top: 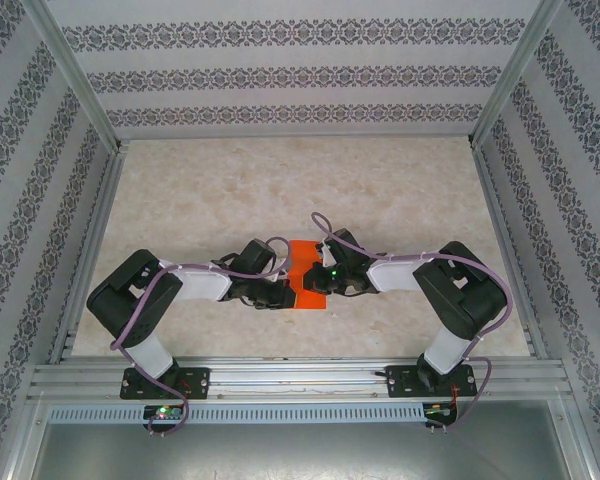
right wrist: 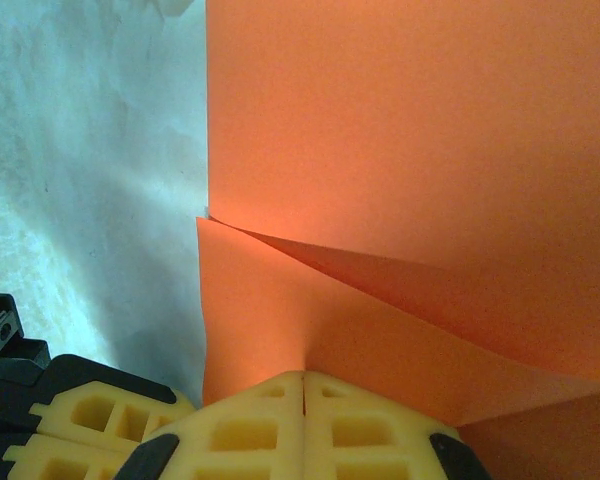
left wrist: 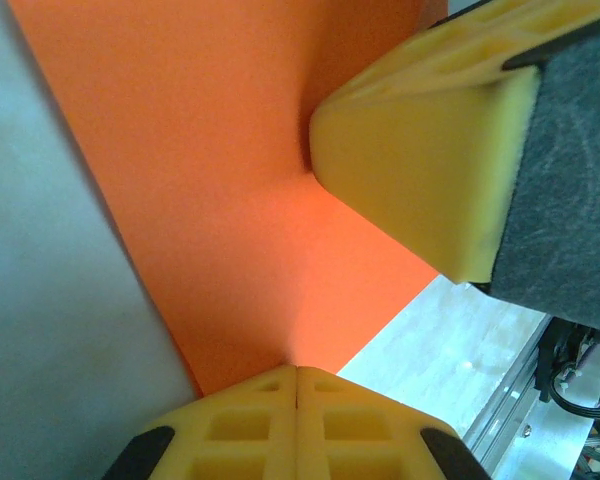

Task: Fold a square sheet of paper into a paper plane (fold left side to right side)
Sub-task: Fold the triangle a second time at the center of the table.

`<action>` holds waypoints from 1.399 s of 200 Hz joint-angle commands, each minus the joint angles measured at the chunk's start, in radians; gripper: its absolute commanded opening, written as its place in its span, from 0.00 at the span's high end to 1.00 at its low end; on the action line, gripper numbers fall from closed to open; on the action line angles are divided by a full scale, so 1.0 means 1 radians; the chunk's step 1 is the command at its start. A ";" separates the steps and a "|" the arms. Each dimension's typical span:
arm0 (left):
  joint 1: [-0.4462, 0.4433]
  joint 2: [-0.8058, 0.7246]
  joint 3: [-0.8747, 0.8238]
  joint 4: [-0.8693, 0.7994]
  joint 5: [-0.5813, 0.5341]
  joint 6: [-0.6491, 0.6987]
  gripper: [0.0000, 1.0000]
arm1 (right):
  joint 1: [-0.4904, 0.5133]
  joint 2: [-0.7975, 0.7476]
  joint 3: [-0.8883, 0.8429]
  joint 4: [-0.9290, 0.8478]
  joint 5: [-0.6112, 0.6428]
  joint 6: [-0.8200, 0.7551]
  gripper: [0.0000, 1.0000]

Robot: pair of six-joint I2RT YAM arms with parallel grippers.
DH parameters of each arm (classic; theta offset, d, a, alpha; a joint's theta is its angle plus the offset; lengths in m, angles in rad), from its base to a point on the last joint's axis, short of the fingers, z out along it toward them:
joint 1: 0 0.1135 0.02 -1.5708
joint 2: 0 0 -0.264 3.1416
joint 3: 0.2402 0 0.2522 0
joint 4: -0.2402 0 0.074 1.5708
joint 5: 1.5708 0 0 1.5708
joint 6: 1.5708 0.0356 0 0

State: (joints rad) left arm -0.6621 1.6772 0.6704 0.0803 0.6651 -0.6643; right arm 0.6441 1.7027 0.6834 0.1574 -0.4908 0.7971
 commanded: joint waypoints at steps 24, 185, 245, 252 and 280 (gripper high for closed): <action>-0.013 -0.036 -0.017 -0.002 -0.020 -0.021 0.93 | 0.013 0.020 -0.016 -0.091 0.001 -0.025 1.00; -0.008 -0.011 0.046 -0.095 -0.101 0.043 0.95 | 0.013 0.018 -0.022 -0.093 0.000 -0.026 1.00; -0.008 -0.002 0.034 -0.106 -0.134 0.040 0.97 | 0.013 0.019 -0.018 -0.093 -0.003 -0.028 1.00; -0.008 0.001 0.034 -0.108 -0.136 0.043 0.97 | 0.013 0.018 -0.017 -0.093 -0.004 -0.027 1.00; -0.009 0.007 0.023 -0.113 -0.138 0.049 1.00 | 0.015 -0.002 0.000 -0.087 -0.021 -0.027 1.00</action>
State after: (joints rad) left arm -0.6621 1.6585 0.6945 0.0204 0.5793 -0.6487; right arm 0.6441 1.7027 0.6853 0.1524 -0.4976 0.7864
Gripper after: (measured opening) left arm 0.056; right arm 0.046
